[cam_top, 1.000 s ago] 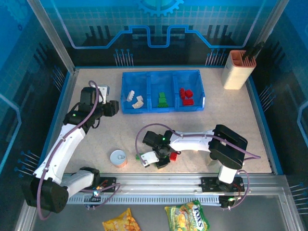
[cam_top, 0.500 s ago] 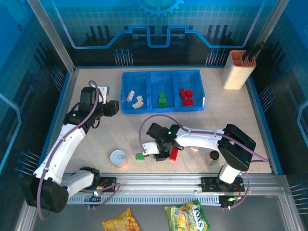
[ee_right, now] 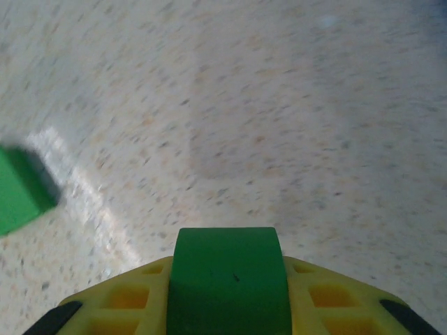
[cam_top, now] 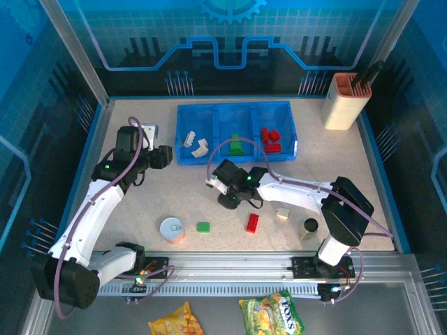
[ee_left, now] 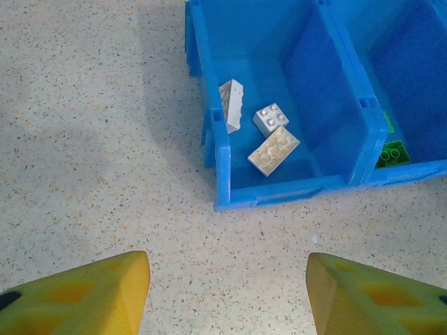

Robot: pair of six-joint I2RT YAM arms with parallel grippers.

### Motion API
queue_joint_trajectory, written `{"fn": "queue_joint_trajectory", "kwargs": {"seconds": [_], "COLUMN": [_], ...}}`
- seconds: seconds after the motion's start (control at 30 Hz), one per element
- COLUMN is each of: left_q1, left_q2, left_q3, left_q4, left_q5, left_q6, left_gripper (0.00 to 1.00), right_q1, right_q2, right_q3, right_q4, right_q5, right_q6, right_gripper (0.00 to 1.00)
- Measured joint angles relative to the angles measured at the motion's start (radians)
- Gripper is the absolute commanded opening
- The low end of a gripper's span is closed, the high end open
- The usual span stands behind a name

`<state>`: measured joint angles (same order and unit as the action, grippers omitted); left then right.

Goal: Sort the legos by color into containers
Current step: Pick up the lego from the bottom-center of the table, then place the lego in the container.

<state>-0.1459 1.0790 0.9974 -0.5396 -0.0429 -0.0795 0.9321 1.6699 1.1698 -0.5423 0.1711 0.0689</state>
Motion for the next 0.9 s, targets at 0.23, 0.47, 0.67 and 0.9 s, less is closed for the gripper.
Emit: {"fn": "queue_joint_trajectory", "kwargs": {"seconds": [0.23, 0.47, 0.67, 0.9], "left_q1": [0.002, 0.006, 0.007, 0.007], "left_q2": [0.0, 0.0, 0.0, 0.0], "left_q3": [0.0, 0.0, 0.0, 0.0], "left_q4": [0.0, 0.0, 0.0, 0.0], "left_q5": [0.008, 0.015, 0.016, 0.023], "left_q6": [0.0, 0.0, 0.0, 0.0], "left_gripper": [0.62, 0.62, 0.62, 0.62], "right_q1": [-0.08, -0.208, -0.302, -0.357], "right_q2": [0.0, 0.004, 0.074, 0.246], "right_q3": [0.116, 0.216, 0.357, 0.543], "right_q4": [-0.089, -0.159, -0.19, -0.201], "right_q5": [0.04, 0.035, 0.027, -0.028], "right_q6": [0.24, 0.373, 0.407, 0.402], "right_gripper": [0.12, 0.11, 0.13, 0.15]}}
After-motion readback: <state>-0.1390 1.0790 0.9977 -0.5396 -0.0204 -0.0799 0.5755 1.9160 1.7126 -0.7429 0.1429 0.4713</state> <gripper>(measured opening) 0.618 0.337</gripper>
